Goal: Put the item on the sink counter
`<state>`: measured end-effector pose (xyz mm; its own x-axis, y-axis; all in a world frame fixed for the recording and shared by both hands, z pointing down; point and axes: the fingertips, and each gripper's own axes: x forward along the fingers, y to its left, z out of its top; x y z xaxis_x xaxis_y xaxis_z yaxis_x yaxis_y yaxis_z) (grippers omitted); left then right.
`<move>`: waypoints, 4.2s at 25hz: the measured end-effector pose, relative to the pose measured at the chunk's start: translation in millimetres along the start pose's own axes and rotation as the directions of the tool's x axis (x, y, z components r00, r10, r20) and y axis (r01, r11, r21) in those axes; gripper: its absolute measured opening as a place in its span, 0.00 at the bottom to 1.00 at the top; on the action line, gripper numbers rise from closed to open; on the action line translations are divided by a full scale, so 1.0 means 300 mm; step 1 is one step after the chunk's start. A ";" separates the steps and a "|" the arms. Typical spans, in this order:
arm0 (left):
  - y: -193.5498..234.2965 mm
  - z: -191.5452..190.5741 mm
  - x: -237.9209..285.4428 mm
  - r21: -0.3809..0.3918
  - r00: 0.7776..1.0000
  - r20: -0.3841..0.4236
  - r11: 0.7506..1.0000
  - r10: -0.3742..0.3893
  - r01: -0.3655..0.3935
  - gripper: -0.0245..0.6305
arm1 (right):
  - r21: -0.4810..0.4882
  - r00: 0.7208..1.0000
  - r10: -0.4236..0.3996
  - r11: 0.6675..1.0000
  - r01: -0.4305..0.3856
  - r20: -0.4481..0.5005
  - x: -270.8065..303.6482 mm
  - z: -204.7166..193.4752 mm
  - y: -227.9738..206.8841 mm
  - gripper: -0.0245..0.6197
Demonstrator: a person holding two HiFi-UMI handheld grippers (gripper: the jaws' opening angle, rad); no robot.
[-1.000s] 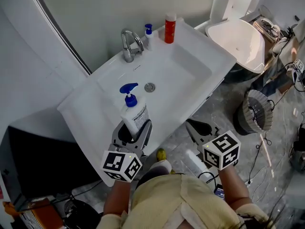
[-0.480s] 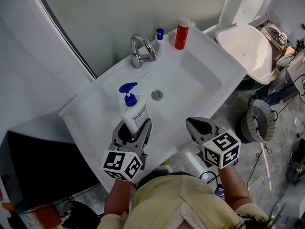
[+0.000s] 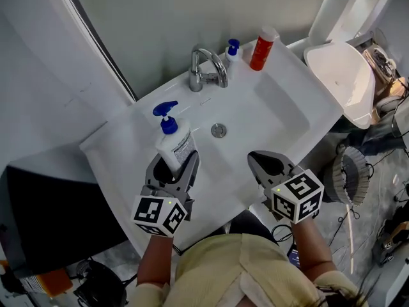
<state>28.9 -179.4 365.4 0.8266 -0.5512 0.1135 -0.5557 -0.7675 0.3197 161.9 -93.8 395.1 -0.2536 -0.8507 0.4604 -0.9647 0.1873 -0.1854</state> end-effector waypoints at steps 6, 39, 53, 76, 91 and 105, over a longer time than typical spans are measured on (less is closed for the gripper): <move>0.038 0.006 0.036 0.005 0.997 0.012 0.997 0.071 -0.071 0.48 | -0.019 0.996 0.082 0.996 -0.083 -0.018 0.085 0.025 -0.021 0.08; 0.331 0.038 0.062 -0.015 0.833 0.187 0.850 0.520 -0.527 0.48 | -0.088 0.902 0.398 0.905 -0.416 -0.164 0.351 0.075 -0.094 0.08; 0.475 0.029 -0.052 0.037 0.732 0.233 0.747 0.640 -0.664 0.48 | -0.107 0.860 0.478 0.859 -0.500 -0.179 0.436 0.081 0.027 0.08; 0.699 0.003 -0.048 0.007 0.645 0.274 0.669 0.713 -0.743 0.48 | -0.103 0.794 0.548 0.802 -0.588 -0.264 0.513 -0.022 0.181 0.08; 0.753 -0.021 0.029 -0.003 0.615 0.250 0.635 0.748 -0.772 0.48 | -0.091 0.796 0.537 0.810 -0.579 -0.280 0.511 -0.050 0.160 0.08; 0.777 -0.047 0.041 -0.007 0.573 0.247 0.593 0.782 -0.806 0.48 | -0.090 0.800 0.528 0.816 -0.571 -0.286 0.506 -0.052 0.143 0.08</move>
<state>-89.3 -360.5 454.7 0.0171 -0.9964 0.0828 -0.9945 -0.0084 0.1047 80.7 -207.2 470.7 -0.7324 -0.4414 0.5185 -0.6491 0.6826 -0.3357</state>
